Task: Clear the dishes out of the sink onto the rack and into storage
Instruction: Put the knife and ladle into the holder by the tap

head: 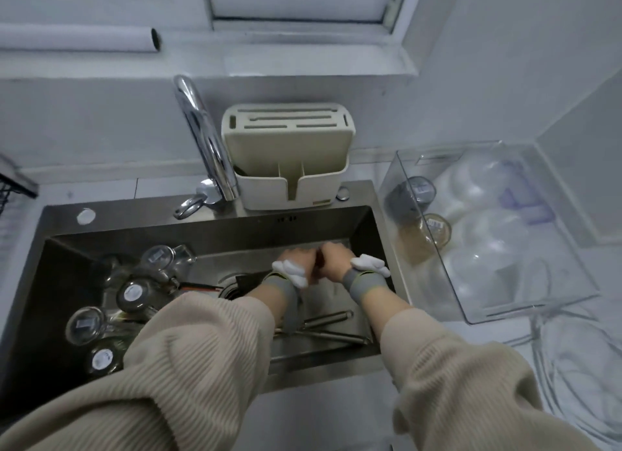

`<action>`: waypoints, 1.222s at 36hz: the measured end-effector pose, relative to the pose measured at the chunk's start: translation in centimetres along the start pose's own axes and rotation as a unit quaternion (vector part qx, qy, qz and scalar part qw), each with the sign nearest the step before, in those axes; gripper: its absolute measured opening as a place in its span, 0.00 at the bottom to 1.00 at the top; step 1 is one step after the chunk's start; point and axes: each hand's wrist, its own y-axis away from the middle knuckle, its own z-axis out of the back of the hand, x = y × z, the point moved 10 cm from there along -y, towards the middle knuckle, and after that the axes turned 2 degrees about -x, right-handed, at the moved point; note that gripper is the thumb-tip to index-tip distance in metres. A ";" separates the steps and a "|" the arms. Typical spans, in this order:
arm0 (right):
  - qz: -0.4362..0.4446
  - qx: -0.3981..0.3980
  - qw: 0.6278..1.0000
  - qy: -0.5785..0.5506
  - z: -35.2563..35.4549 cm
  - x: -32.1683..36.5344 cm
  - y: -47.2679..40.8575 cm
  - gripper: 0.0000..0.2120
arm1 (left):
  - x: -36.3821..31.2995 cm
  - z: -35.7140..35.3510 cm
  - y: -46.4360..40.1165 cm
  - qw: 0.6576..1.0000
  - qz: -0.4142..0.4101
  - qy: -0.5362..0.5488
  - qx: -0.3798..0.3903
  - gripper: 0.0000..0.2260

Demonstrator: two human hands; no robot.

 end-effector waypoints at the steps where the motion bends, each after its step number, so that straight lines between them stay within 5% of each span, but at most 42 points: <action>1: 0.002 -0.005 1.000 -0.014 0.4 0.3 0.0 0.14 | 0.2 0.1 -0.1 1.000 0.000 0.008 0.006 0.27; 6: 0.026 -0.087 0.986 -0.138 5.7 1.6 1.7 0.11 | 0.9 5.9 1.6 0.994 -0.043 0.051 -0.086 0.16; 10: 0.072 -0.154 0.954 -0.247 9.4 3.1 3.0 0.15 | 2.1 9.2 3.2 0.975 -0.043 0.147 -0.162 0.17; 16: 0.137 -0.206 0.889 -0.385 15.8 5.7 5.6 0.14 | 1.6 15.5 6.2 0.908 -0.055 0.308 -0.280 0.17; 21: 0.161 -0.268 0.831 -0.460 21.5 7.2 7.7 0.15 | 0.7 20.7 7.9 0.862 0.000 0.339 -0.376 0.13; 35: 0.276 -0.411 0.734 -0.466 37.9 14.5 14.9 0.11 | 0.7 39.2 14.2 0.742 -0.052 0.305 -0.595 0.08; 44: 0.324 -0.456 0.689 -0.461 43.7 18.6 16.6 0.13 | 1.8 46.6 16.3 0.694 -0.100 0.305 -0.644 0.06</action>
